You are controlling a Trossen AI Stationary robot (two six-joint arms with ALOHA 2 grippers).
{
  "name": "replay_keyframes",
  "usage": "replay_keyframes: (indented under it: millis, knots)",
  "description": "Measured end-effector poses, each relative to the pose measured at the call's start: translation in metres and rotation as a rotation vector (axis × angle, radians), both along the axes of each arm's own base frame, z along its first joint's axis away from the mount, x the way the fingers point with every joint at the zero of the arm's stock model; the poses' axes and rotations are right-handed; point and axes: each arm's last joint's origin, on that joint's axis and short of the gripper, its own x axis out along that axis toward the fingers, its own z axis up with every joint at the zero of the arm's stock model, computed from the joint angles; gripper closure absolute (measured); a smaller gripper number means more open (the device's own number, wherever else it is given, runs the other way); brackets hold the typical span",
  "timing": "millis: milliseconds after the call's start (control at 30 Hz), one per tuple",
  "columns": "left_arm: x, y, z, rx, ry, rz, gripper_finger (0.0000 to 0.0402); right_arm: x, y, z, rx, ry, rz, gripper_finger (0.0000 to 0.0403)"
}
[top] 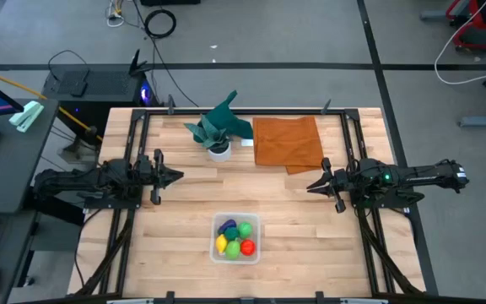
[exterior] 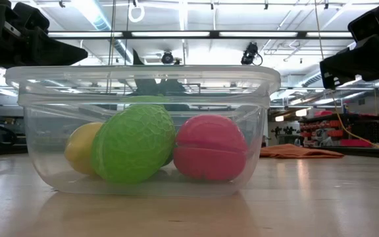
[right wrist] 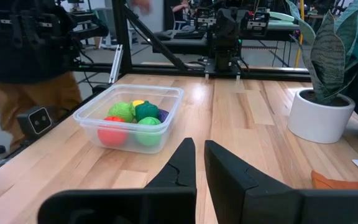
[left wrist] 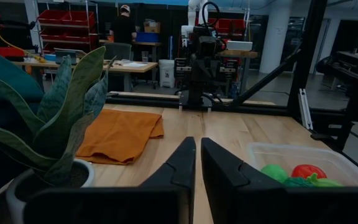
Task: Pick and placing Produce into tupperware
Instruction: Return to Home Position
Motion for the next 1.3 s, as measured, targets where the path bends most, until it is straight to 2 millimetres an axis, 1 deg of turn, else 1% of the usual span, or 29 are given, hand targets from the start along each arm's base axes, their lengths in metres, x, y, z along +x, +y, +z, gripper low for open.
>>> replay_keyframes:
  millis: [200, 500, 800, 1133, 1300]
  knots:
    - [0.0000, 0.0000, 0.0000, 0.000, 0.000, 0.000, 0.0362, 0.0000, 0.0000, 0.0000, 0.000, 0.000, 0.000, 0.0401]
    - [0.0000, 0.0000, 0.0000, 0.000, 0.000, 0.000, 0.0373, 0.0000, 0.0000, 0.0000, 0.000, 0.000, 0.000, 0.0401]
    - [0.0000, 0.0000, 0.0000, 0.000, 0.000, 0.000, 0.0362, 0.0000, 0.0000, 0.0000, 0.000, 0.000, 0.000, 0.0401]
    - [0.0000, 0.0000, 0.0000, 0.000, 0.000, 0.000, 0.0373, 0.0000, 0.0000, 0.0000, 0.000, 0.000, 0.000, 0.0401]
    - [0.0000, 0.0000, 0.0000, 0.000, 0.000, 0.000, 0.0367, 0.0000, 0.0000, 0.0000, 0.000, 0.000, 0.000, 0.0401]
